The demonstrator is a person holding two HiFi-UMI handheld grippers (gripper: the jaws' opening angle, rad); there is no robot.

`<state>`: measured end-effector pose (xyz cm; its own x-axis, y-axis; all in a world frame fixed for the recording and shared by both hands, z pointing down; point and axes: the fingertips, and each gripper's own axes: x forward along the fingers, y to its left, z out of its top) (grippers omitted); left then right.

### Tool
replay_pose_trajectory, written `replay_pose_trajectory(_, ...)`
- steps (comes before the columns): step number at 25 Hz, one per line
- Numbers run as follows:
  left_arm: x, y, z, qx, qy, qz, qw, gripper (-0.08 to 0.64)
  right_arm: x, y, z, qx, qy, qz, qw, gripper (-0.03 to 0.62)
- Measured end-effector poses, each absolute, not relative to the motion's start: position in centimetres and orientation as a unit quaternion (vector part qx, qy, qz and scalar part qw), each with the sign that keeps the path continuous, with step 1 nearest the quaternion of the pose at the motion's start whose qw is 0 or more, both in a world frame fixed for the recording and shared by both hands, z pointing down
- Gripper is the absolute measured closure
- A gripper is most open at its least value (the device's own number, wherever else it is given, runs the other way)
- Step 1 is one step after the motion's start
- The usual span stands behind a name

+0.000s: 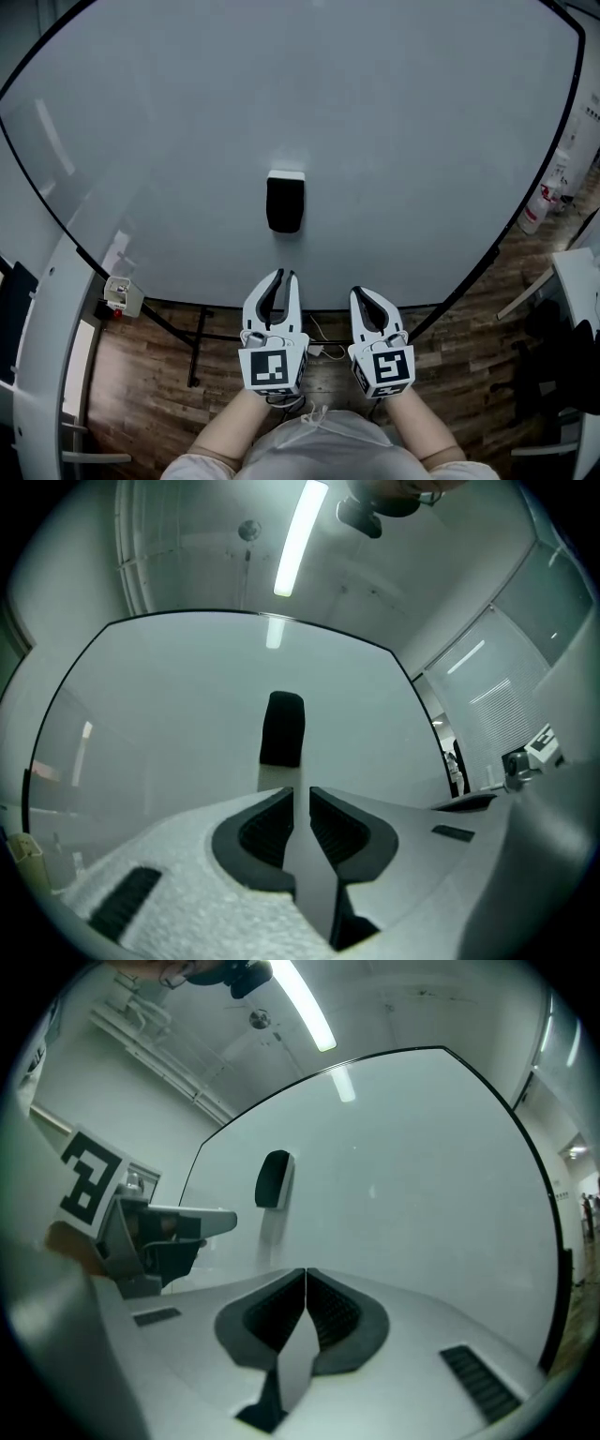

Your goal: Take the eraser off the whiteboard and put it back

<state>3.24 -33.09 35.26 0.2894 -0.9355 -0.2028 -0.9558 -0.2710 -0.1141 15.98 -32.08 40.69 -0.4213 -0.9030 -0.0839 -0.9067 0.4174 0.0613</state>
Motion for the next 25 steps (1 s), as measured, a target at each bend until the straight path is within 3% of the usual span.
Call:
replay_pose_trajectory(6, 3.9, -32.0, 42.3, -0.815, 0.576, 0.004, 0.06, 0.54, 15.2, -30.9, 42.9, -0.534, 0.845, 0.03, 0.007, 0.566)
replay_pose_trajectory(11, 4.7, -30.4, 45.7, -0.827, 0.562, -0.011, 0.016, 0.543, 15.3, -29.7, 44.5, -0.535, 0.844, 0.017, -0.001, 0.566)
replay_pose_trajectory(25, 5.5, -29.4, 44.8, -0.839, 0.543, -0.008, 0.04, 0.543, 13.8, -28.3, 44.5, -0.522, 0.852, 0.023, -0.012, 0.566)
